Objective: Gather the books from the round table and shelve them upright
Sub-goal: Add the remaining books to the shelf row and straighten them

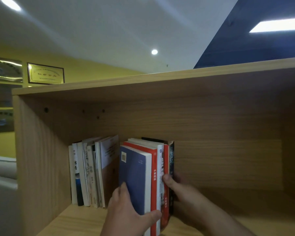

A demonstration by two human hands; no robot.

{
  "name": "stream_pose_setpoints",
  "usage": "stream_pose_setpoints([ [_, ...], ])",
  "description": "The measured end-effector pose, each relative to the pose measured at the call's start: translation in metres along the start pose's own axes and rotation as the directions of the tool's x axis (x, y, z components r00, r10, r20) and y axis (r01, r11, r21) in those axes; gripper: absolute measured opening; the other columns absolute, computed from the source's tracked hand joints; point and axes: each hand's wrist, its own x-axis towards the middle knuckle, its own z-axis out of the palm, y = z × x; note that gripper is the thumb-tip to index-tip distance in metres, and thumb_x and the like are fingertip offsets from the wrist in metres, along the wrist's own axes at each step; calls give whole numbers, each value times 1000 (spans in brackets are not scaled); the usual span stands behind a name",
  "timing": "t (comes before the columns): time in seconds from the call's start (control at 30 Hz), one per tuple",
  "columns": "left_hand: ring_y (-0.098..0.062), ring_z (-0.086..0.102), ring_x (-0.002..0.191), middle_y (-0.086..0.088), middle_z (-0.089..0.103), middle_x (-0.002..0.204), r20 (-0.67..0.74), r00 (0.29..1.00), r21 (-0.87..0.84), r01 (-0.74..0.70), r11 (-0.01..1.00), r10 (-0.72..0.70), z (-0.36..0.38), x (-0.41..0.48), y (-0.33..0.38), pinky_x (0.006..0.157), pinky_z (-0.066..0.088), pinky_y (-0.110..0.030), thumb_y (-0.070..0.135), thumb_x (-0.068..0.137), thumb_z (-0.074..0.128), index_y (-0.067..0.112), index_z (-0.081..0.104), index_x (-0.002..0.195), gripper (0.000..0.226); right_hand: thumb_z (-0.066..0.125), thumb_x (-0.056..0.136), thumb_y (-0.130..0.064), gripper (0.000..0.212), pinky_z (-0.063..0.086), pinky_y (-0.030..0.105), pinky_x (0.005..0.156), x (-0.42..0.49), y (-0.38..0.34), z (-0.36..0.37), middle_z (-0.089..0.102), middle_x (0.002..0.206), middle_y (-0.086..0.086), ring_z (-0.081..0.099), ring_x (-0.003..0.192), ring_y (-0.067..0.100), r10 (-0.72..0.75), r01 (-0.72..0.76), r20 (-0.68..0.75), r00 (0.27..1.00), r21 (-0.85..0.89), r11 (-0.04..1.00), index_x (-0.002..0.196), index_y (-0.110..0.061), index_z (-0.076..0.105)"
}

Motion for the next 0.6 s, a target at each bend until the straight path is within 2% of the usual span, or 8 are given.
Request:
stream_pose_setpoints([
  [0.1, -9, 40, 132, 12, 36, 141, 30, 997, -67, -71, 995, 73, -6, 10, -14, 114, 41, -43, 60, 48, 87, 35, 19, 153, 127, 89, 46, -65, 84, 48, 57, 105, 0, -1, 4, 75, 116, -2, 70, 111, 22, -69, 72, 24, 997, -129, 989, 119, -49, 52],
  [0.2, -7, 50, 121, 18, 42, 128, 130, 982, -229, -105, 968, 137, -18, 15, -28, 106, 50, -40, 51, 54, 89, 43, 28, 149, 113, 86, 44, -74, 105, 48, 55, 105, 0, -1, 5, 63, 132, -7, 63, 120, 20, -95, 106, 53, 994, -263, 959, 136, -54, 38],
  [0.27, -5, 53, 115, 18, 43, 126, 167, 971, -283, -121, 952, 173, -24, 17, -35, 102, 52, -33, 59, 47, 88, 44, 31, 148, 117, 84, 45, -74, 110, 52, 51, 101, -2, -1, 8, 57, 135, -10, 59, 122, 18, -98, 118, 76, 992, -323, 939, 139, -59, 27],
  [0.33, -2, 52, 114, 18, 42, 126, 171, 966, -289, -138, 947, 193, -28, 18, -41, 100, 50, -29, 79, 31, 81, 45, 34, 147, 129, 83, 48, -74, 115, 56, 46, 94, -2, 0, 9, 56, 137, -12, 60, 120, 15, -93, 118, 84, 992, -385, 915, 144, -62, 21],
  [0.4, -3, 54, 116, 21, 47, 127, 168, 965, -306, -145, 941, 203, -30, 19, -47, 105, 48, -33, 84, 28, 77, 49, 37, 143, 127, 81, 48, -77, 120, 59, 41, 90, 0, 4, 10, 57, 138, -14, 63, 118, 12, -94, 125, 90, 991, -446, 886, 148, -62, 15],
  [0.5, -8, 61, 117, 18, 62, 125, 172, 971, -356, -95, 930, 165, -35, 20, -55, 104, 51, -41, 73, 39, 84, 51, 37, 138, 112, 79, 66, -66, 106, 53, 33, 101, 0, 6, 15, 58, 136, -17, 59, 121, 4, -114, 154, 111, 987, -497, 854, 150, -56, 15],
  [0.6, -6, 62, 115, 18, 64, 123, 182, 969, -344, -95, 934, 166, -39, 23, -59, 95, 53, -27, 71, 43, 82, 51, 40, 135, 104, 76, 79, -53, 95, 46, 16, 97, -2, 6, 23, 57, 134, -22, 55, 122, -4, -141, 197, 145, 979, -537, 820, 151, -53, 14],
])
